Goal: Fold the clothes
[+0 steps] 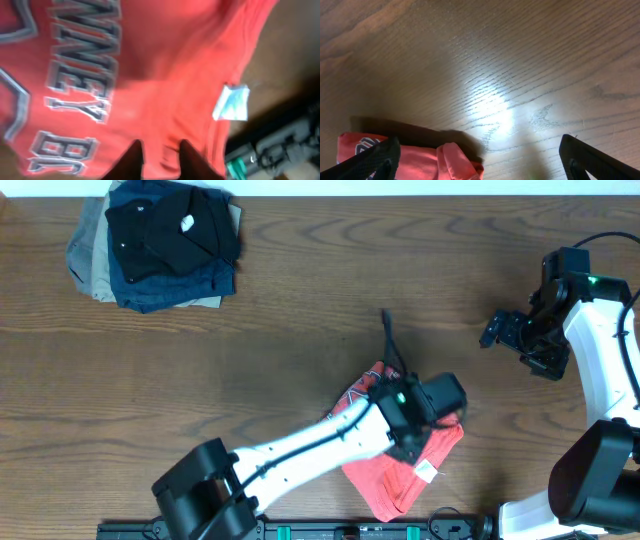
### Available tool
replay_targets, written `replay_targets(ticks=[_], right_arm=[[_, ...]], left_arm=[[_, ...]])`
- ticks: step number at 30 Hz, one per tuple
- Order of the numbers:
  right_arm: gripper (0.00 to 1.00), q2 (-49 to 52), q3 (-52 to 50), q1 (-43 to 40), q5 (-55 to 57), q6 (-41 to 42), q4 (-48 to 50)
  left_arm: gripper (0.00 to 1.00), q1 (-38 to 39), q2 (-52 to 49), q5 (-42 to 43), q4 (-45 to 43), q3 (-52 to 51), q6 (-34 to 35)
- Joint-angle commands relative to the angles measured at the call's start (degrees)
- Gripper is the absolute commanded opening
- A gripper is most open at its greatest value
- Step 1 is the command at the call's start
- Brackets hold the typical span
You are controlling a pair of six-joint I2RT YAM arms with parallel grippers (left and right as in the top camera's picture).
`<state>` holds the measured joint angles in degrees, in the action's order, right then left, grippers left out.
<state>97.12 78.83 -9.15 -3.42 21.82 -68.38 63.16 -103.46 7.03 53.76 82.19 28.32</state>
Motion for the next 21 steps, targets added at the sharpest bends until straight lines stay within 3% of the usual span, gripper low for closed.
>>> replay_targets(ticks=[1,12,14,21], right_arm=[[0.99,0.3,0.8,-0.2,-0.2,-0.7,-0.1],[0.99,0.3,0.8,-0.2,-0.2,-0.7,-0.1],[0.99,0.3,0.8,-0.2,-0.2,-0.7,-0.1],[0.99,0.3,0.8,-0.2,-0.2,-0.7,-0.1]], left_arm=[[0.20,-1.7,-0.5,-1.9,-1.8,-1.1,-0.4],[0.19,0.6,-9.6,5.6,-9.7,-2.1,0.4],[0.15,1.7,-11.3,7.0,-10.5,-2.1,0.4],[0.14,5.2,-11.8,7.6,-12.7,-2.0,2.1]])
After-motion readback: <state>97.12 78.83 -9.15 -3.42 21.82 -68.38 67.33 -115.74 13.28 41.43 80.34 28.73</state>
